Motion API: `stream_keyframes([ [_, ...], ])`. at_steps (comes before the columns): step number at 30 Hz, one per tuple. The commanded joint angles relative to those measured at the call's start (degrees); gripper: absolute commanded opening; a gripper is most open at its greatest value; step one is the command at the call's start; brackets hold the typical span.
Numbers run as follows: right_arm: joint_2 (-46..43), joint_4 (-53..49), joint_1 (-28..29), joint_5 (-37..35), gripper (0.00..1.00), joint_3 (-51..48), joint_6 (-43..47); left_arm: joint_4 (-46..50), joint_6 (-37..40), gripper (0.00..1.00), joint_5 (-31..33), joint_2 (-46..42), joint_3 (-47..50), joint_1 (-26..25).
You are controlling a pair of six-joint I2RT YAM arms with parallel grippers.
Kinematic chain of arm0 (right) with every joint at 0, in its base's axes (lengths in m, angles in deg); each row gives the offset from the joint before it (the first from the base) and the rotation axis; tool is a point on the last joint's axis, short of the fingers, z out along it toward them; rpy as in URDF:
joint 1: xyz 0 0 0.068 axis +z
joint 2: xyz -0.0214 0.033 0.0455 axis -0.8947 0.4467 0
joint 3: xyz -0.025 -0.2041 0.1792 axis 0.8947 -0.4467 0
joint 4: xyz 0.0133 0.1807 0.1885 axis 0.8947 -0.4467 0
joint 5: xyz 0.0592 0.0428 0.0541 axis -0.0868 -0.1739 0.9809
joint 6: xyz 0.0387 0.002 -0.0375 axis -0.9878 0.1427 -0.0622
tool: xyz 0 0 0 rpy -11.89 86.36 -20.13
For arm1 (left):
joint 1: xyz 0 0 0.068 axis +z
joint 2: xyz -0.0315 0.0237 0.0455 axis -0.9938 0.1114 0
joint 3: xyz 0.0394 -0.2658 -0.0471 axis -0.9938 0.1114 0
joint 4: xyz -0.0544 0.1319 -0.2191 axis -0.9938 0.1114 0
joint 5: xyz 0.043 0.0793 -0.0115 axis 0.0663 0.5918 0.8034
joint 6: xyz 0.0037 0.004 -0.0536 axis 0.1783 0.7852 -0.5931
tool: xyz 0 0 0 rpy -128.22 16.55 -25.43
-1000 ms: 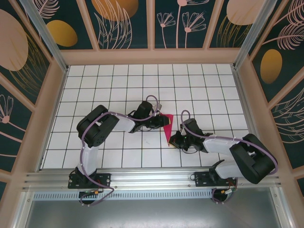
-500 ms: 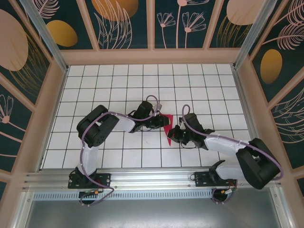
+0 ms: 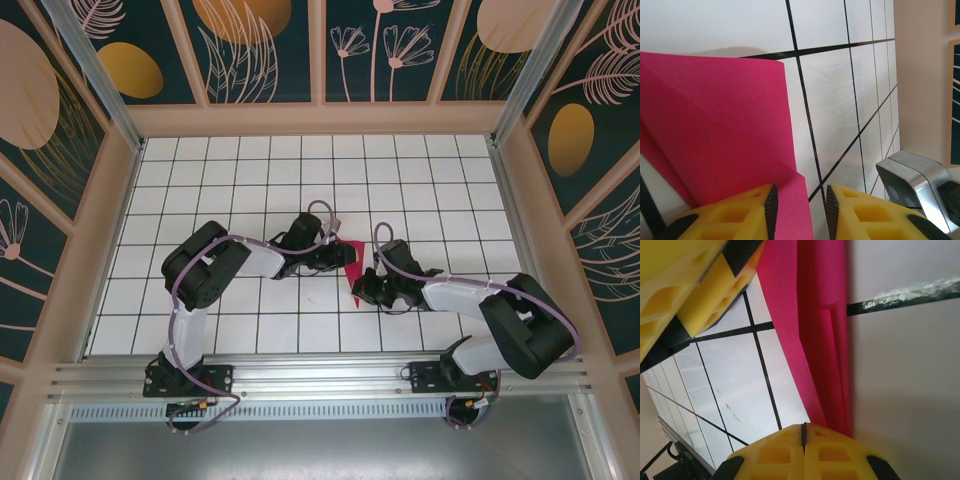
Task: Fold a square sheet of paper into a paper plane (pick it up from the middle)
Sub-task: Fold the wing for the fifth time at the center of the table.
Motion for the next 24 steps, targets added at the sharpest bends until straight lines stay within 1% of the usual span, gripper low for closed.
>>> stream_keyframes([
  [1,-0.4,-2.1,-0.5,-1.0,0.01,-1.4,0.7,3.8,1.7,0.34,1.0,2.8,-0.3,-0.1],
  [9,-0.7,0.2,-0.8,-0.7,0.01,-6.9,-1.7,4.3,1.8,0.33,1.5,3.0,-0.3,-0.1],
  [13,-0.2,-0.4,-0.8,0.0,0.01,-7.4,-1.4,4.8,1.9,0.32,1.7,3.1,-0.3,-0.1],
  [24,-4.2,-3.5,-0.8,3.6,0.02,-9.8,1.3,6.4,1.6,0.29,3.0,3.6,-2.0,-0.1],
])
